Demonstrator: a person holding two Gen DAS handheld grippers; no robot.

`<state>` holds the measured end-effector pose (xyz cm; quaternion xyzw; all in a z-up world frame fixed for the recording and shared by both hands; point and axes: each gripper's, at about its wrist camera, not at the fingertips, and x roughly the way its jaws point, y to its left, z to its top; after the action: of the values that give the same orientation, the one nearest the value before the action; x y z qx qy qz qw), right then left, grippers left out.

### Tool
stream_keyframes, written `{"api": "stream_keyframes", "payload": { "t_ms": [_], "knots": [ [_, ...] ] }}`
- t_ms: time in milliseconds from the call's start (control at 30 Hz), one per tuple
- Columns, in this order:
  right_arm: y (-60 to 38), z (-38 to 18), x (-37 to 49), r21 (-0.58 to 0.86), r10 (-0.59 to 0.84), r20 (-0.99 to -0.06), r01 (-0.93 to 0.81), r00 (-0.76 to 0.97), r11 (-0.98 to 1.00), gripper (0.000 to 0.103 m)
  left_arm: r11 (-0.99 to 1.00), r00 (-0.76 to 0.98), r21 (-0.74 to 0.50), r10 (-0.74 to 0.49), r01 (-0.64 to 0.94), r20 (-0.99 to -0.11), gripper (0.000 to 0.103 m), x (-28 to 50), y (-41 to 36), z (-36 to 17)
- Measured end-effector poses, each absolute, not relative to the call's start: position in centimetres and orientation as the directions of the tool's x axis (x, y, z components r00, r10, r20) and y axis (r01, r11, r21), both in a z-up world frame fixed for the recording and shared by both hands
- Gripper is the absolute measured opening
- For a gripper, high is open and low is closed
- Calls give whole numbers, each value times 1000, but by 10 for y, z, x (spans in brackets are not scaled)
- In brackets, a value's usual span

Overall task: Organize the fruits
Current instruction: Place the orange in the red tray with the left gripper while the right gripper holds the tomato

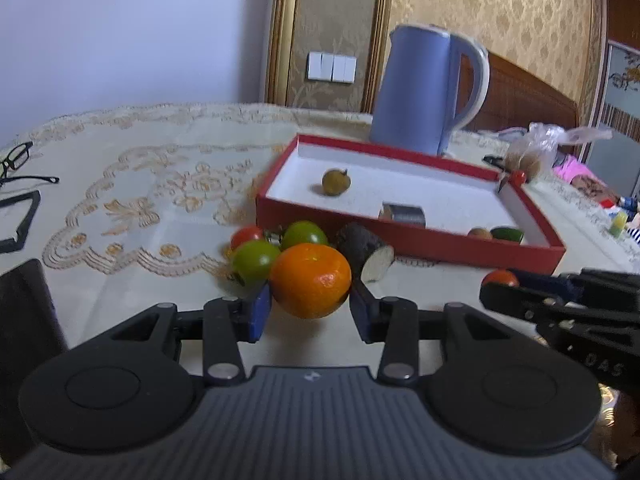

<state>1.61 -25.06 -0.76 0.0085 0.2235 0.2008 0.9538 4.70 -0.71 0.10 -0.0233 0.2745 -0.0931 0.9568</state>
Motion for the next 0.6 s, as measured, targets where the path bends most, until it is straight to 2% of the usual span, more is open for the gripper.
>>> {"api": "stream_keyframes", "payload": {
  "t_ms": [267,600],
  "knots": [
    [-256,-5,12,108,384,-409,-374,828,921,26,981,858,-53,-188,185,-478,39,51,-18,29],
    [-270,-3,7,118,373,-398,-356,838,927,26,968,843,24,-207,251,-496,39,107,-73,51]
  ]
}}
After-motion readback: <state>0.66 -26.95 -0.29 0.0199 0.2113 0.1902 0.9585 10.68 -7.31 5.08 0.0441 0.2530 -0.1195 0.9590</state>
